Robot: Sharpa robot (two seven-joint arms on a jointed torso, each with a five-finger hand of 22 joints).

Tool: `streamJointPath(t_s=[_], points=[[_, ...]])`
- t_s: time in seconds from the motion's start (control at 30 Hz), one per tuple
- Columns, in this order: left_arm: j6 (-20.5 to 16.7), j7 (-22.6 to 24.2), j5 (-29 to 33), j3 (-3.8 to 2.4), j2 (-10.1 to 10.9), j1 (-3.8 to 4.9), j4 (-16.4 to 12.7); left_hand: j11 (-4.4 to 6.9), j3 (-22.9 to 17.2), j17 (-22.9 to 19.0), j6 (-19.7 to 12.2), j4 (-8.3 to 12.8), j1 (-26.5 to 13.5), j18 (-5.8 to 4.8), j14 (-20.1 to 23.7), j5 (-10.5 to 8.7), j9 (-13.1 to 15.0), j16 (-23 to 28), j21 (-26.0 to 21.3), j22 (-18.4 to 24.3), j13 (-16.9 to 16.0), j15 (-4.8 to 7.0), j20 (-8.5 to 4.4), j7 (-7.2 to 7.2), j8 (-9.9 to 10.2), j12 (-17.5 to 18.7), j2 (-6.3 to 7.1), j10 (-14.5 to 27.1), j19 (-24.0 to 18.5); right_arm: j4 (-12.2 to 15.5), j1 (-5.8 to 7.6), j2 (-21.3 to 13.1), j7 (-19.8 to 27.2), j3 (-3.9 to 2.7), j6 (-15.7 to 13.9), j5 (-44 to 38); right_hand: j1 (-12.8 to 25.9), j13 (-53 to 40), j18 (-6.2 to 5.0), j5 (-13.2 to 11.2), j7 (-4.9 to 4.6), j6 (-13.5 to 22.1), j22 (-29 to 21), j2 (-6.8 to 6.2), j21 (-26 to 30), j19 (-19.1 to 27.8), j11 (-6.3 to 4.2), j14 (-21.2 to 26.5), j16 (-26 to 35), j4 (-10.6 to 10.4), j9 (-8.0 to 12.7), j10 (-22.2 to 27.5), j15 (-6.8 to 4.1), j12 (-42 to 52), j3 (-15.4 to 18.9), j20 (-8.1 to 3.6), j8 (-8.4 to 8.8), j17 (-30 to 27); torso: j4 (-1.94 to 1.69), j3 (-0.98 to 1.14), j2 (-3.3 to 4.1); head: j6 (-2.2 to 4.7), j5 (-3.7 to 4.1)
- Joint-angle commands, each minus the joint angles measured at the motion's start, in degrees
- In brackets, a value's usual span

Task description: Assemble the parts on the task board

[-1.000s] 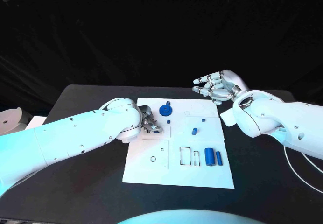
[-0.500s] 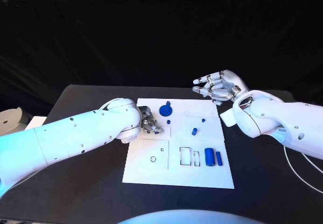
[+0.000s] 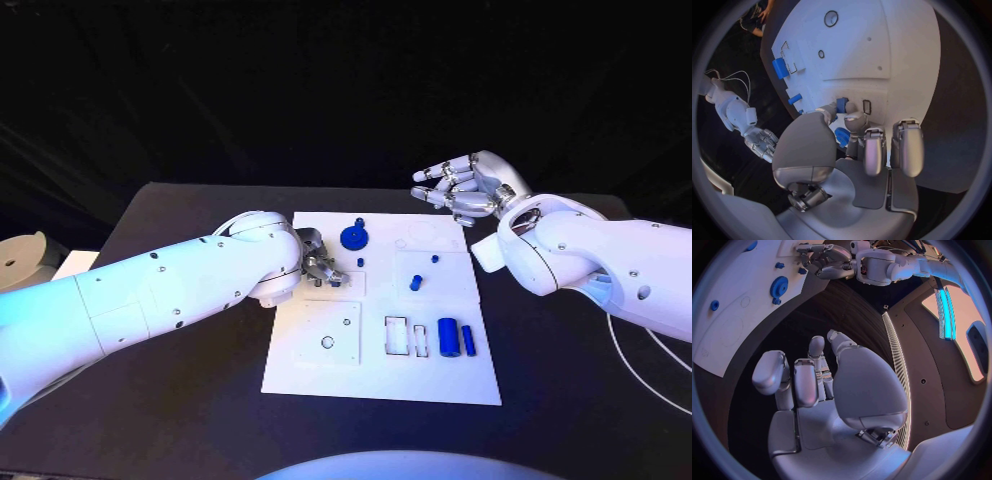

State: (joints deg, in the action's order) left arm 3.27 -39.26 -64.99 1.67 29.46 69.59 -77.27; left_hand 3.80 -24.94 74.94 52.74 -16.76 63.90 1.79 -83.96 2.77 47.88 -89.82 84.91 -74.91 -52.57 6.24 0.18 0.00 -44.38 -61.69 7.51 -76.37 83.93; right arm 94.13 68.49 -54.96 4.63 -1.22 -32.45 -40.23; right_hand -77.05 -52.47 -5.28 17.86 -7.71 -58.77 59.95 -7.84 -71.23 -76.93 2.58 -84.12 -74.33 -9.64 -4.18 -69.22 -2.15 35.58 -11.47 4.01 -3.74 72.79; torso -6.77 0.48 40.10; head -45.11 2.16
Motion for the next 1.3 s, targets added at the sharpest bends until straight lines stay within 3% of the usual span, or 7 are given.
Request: streamJointPath(t_s=[0.03,0.63,0.77,1.03,1.3], points=[[1.2,-3.8,0.8,0.29,-0.2,-0.46,0.5,-0.02,0.0,15.1,0.4,0.3,0.2,-0.42,-6.0,0.17,0.1,-0.2,0.2,-10.6,0.0,0.38,-0.40,-0.16,0.3,-0.3,-0.82,-0.3,4.0,0.1,-0.04,0.0,0.4,0.00,0.7,-0.6,0.6,0.1,-0.77,0.2,-0.02,-0.1,-0.1,0.08,0.4,0.3,-0.03,-1.7,0.3,-0.1,-0.1,0.2,0.34,-0.3,0.4,0.15,-0.21,-0.1,-0.04,0.01,-0.01,-0.08,0.00],[3.9,-4.0,1.2,0.26,-0.7,-0.42,1.9,0.02,3.9,15.1,1.2,0.1,-2.8,-0.67,-6.0,0.16,0.4,-0.2,1.1,-11.4,-0.1,0.40,-0.44,-0.22,0.4,-0.8,-0.49,-0.8,4.4,0.3,-0.04,-0.2,0.2,0.00,0.8,-0.4,0.8,0.2,-0.77,0.2,-0.01,-0.1,-0.2,0.12,0.4,0.3,-0.03,-1.7,0.4,-0.3,-0.1,0.2,0.34,-0.3,0.6,0.15,-0.21,-0.1,-0.06,0.04,-0.04,-0.04,0.03],[3.6,-4.1,1.2,0.25,-0.8,-0.41,2.0,0.08,4.1,15.1,1.4,0.3,-2.7,-0.60,-6.0,0.14,0.5,-0.2,0.8,-11.2,0.1,0.43,-0.46,-0.30,0.5,-0.7,-1.81,-0.8,4.3,0.3,-0.03,-0.2,0.2,0.00,0.8,-0.4,0.8,0.2,-0.77,0.2,-0.01,-0.1,-0.2,0.12,0.4,0.3,-0.03,-1.7,0.4,-0.3,-0.1,0.2,0.34,-0.3,0.6,0.15,-0.21,-0.1,-0.06,0.01,-0.03,0.03,0.02],[2.9,-4.0,1.3,0.22,-0.8,-0.41,1.7,0.34,3.5,15.1,1.3,1.8,1.1,-0.40,-6.0,-0.11,0.9,-0.2,0.1,-10.6,0.3,0.63,-0.72,-0.57,0.5,-0.6,-5.90,-0.7,3.9,0.3,-0.03,-0.2,0.2,0.00,1.0,-0.4,0.9,0.2,-0.76,0.2,0.00,-0.1,-0.1,0.14,0.4,0.2,-0.03,-1.7,0.4,-0.3,-0.1,0.1,0.34,-0.2,0.7,0.15,-0.22,-0.1,-0.09,0.02,0.00,0.12,0.07],[3.4,-4.0,1.3,0.18,-0.9,-0.39,1.8,0.22,4.7,15.1,1.0,2.9,3.4,-0.40,-6.0,-0.11,1.2,-0.2,0.0,-10.6,0.7,0.55,-0.77,-0.42,0.6,-0.3,-6.85,-0.6,3.9,0.2,-0.04,-0.1,0.2,0.01,1.1,-0.5,0.9,0.2,-0.76,0.2,0.00,-0.1,-0.1,0.14,0.4,0.2,-0.03,-1.7,0.4,-0.3,-0.1,0.1,0.34,-0.2,0.7,0.15,-0.22,-0.1,-0.12,0.06,-0.03,0.02,0.11]])
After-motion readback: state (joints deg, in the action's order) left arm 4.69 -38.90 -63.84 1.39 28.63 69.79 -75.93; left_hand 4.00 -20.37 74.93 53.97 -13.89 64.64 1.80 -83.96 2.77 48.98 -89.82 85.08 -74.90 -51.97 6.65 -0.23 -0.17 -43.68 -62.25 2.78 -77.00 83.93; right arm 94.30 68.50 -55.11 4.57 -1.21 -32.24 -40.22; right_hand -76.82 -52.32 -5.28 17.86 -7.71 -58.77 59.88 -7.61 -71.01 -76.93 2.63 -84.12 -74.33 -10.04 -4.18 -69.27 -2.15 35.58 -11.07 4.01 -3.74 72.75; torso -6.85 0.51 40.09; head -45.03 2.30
